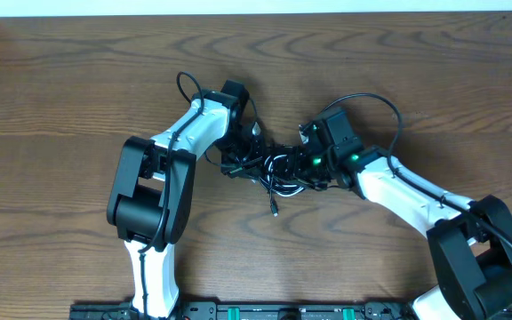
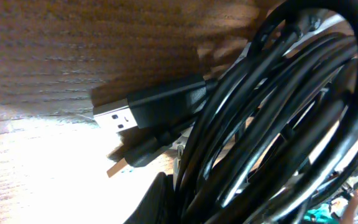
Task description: Untangle cables
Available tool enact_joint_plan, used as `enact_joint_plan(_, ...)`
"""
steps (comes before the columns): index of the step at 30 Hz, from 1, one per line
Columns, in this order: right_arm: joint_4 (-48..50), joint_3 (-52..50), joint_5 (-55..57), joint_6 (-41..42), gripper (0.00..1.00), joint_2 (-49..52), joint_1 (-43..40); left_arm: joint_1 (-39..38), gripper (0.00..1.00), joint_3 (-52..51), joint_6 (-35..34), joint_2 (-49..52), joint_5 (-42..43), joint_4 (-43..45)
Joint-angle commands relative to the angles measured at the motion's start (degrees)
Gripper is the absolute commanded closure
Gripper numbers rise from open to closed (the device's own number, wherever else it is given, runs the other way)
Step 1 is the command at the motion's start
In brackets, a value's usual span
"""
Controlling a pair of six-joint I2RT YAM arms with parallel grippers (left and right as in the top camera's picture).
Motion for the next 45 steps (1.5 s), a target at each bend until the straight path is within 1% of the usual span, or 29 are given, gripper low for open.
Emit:
enact_joint_plan(1,0.81,0.61,5.55,1.68,0.77,-0.63,1.2,-0.13,0.92,1.31,-1.77,0.42,1.18,-0.81)
enact_joint_plan(8,1.42,0.61,8.96,3.56,0.79,-0.31,2.36,-0.13,0.92,1.31,-1.95,0.42,4.63,-1.09)
enact_joint_plan(20,1.62,0.55,11.08,4.28,0.8,0.39,2.84,-0.13,0.92,1.31,-3.19,0.42,4.59,-1.03)
enact_joint_plan(24,1.68,0.48,10.45,6.45,0.81,1.29,3.48,-0.13,0.92,1.31,-3.17,0.42,4.28,-0.76)
enact_joint_plan(27,1.66,0.48,10.21,8.33,0.81,1.86,3.82,-0.13,0.92,1.27,-3.19,0.42,2.34,0.31)
enact_joint_plan(31,3.04,0.48,9.62,8.2,0.82,1.88,3.89,-0.15,0.92,1.27,-3.13,0.42,1.97,2.1)
enact_joint_plan(35,6.38,0.85,9.4,5.16,0.82,1.57,2.78,-0.13,0.92,1.27,-3.13,0.42,1.97,2.69)
enact_joint_plan(39,5.53,2.14,7.85,3.93,0.77,-0.42,1.66,-0.13,0.92,1.16,-2.95,0.42,1.97,2.64)
enact_joint_plan(45,2.78,2.14,2.6,3.96,0.76,-2.21,1.7,-0.13,0.92,1.09,-2.95,0.42,1.97,2.67)
